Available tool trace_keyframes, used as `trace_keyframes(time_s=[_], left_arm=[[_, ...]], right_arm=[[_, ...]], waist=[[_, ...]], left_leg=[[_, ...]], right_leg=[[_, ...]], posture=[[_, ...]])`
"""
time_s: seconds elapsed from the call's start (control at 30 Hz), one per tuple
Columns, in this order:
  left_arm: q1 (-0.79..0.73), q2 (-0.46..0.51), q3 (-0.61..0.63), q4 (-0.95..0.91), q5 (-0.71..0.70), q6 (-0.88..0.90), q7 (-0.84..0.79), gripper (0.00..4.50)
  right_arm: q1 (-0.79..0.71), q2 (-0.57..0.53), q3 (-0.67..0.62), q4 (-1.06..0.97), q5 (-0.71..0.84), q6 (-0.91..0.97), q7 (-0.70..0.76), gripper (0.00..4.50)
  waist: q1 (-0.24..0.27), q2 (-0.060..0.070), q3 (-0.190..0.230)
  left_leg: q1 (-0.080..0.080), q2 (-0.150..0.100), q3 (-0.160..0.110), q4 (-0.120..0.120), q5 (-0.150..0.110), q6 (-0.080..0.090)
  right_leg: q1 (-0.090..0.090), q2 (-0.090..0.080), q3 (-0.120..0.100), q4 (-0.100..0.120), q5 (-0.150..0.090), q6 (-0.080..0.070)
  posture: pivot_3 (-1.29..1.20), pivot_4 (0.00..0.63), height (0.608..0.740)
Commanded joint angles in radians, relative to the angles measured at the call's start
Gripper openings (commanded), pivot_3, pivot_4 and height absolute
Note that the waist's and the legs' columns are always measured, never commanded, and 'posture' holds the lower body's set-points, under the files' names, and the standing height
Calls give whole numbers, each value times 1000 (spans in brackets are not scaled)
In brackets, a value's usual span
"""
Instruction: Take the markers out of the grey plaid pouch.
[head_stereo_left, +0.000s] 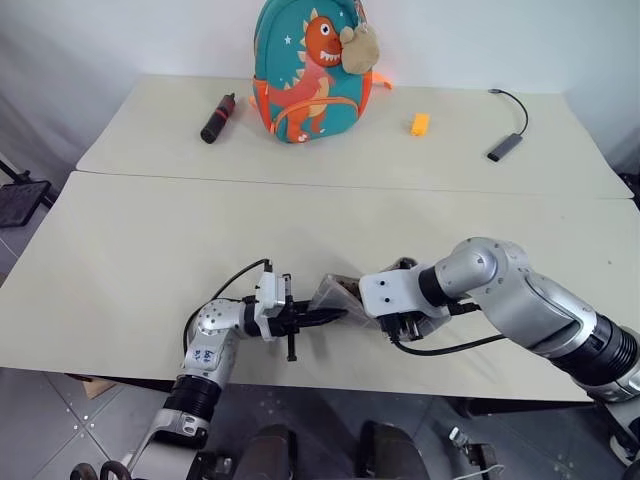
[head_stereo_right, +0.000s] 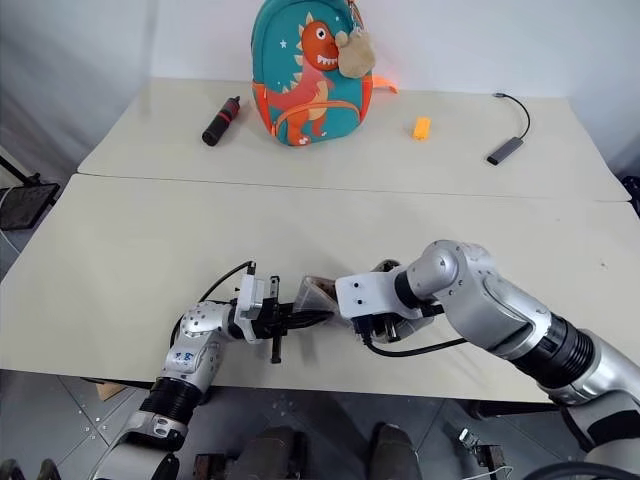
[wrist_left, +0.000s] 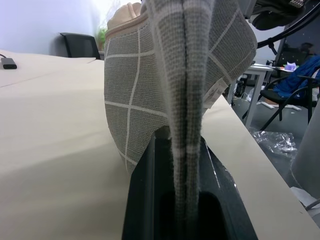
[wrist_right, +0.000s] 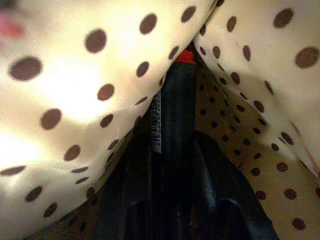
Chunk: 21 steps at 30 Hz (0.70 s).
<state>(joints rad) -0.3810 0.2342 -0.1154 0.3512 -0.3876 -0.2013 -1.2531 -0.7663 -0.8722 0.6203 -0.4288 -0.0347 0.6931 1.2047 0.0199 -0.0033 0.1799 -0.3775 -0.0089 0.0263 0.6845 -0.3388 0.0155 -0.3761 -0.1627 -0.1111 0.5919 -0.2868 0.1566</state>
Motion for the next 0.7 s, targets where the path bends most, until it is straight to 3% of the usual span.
trace_keyframes(time_s=[0.03, 0.1, 0.4, 0.7], left_arm=[[13, 1, 7, -21, -5, 4, 9, 0], [14, 2, 8, -26, -8, 10, 10, 0], [17, 9, 17, -41, -15, 37, 10, 0], [21, 11, 19, -50, -12, 46, 14, 0]], right_arm=[[16, 14, -106, -46, 48, -46, -10, 648], [39, 10, -143, -53, 73, -63, 1, 648], [242, 42, -384, 89, 256, -520, 87, 648], [291, 54, -465, 176, 334, -621, 113, 648]], waist=[[0, 0, 0], [0, 0, 0], [2, 0, 0], [2, 0, 0]], left_leg=[[0, 0, 0, 0, 0, 0], [0, 0, 0, 0, 0, 0], [0, 0, 2, 0, 0, 0], [0, 1, 2, 0, 0, 0]], right_leg=[[0, 0, 0, 0, 0, 0], [0, 0, 0, 0, 0, 0], [0, 0, 0, -1, 0, 0], [0, 1, 0, -1, 0, 0]], posture=[[0, 150, 740], [0, 150, 740], [0, 150, 740], [0, 150, 740]])
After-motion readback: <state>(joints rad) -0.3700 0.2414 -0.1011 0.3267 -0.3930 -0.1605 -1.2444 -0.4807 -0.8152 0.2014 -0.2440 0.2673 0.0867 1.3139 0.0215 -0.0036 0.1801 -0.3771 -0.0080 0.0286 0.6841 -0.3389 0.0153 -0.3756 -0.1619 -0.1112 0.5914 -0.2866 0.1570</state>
